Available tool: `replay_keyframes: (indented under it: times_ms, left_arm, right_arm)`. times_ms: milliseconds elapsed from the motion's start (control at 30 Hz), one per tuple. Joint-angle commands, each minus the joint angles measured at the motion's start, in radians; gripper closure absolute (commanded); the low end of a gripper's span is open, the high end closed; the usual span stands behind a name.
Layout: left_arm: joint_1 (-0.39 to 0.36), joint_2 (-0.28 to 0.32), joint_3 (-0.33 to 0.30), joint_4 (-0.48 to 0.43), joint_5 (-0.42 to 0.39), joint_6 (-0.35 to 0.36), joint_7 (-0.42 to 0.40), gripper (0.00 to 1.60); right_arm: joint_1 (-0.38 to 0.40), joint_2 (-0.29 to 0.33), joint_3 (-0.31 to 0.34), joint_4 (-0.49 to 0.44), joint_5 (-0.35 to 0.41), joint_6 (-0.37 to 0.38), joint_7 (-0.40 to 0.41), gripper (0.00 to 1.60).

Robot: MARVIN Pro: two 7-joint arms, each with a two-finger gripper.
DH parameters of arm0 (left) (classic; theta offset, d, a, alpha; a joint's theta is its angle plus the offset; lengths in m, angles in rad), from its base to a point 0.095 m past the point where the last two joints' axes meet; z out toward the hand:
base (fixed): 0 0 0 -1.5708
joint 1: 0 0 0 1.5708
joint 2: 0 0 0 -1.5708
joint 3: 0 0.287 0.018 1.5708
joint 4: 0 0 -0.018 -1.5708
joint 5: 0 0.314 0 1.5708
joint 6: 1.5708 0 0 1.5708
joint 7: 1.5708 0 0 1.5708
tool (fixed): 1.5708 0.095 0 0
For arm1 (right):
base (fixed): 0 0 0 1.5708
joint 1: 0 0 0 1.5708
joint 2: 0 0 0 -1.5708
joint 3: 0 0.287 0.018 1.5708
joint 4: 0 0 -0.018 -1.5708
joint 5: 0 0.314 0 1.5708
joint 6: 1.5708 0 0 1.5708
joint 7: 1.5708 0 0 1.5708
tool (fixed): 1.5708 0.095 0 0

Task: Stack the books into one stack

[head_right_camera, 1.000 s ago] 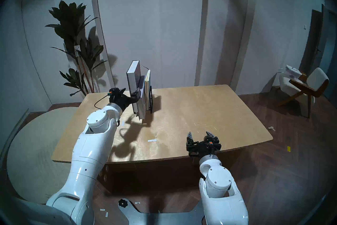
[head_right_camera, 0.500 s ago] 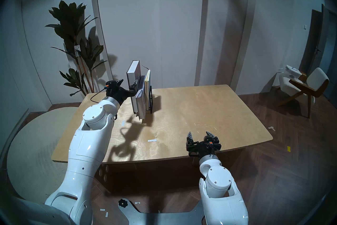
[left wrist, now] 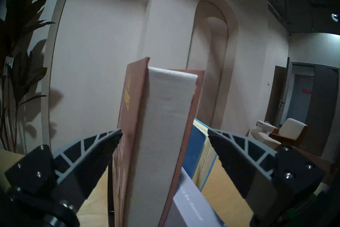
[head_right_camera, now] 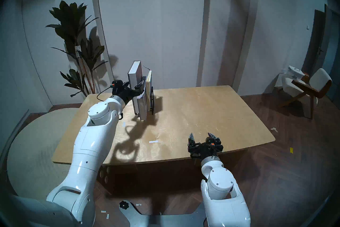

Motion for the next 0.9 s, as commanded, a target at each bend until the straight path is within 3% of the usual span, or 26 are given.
replay_keyframes:
  times_ms: [0,367,400,433,500,533,600,867]
  left_arm:
    - [-0.085,-0.013,0.004,0.023,-0.008,-0.032,-0.014,0.00]
    - [-0.089,-0.001,0.017,0.059,0.006,-0.080,-0.013,0.00]
    - [-0.081,0.006,0.015,0.050,0.005,-0.084,-0.022,0.20]
    - [-0.077,0.008,0.014,0.044,0.005,-0.084,-0.024,0.88]
    - [-0.069,0.013,0.015,0.035,0.008,-0.091,-0.029,0.95]
    - [-0.057,0.019,0.018,0.014,0.017,-0.094,-0.029,1.36]
    - [-0.050,0.026,0.023,0.003,0.031,-0.104,-0.026,1.60]
    - [-0.038,0.026,0.011,-0.012,0.053,-0.123,0.000,1.60]
  right_arm:
    - [0.003,-0.002,-0.002,-0.022,0.002,-0.004,0.001,0.00]
    - [0.003,-0.003,-0.002,-0.023,0.002,-0.004,0.001,0.00]
    - [0.003,-0.003,-0.002,-0.023,0.002,-0.004,0.001,0.00]
    - [0.002,-0.003,-0.002,-0.023,0.002,-0.004,0.001,0.00]
    - [0.002,-0.003,-0.002,-0.023,0.002,-0.004,0.001,0.00]
    - [0.002,-0.003,-0.002,-0.023,0.002,-0.004,0.001,0.00]
    - [0.002,-0.003,-0.002,-0.023,0.002,-0.004,0.001,0.00]
    - [0.002,-0.003,-0.001,-0.024,0.002,-0.003,0.001,0.00]
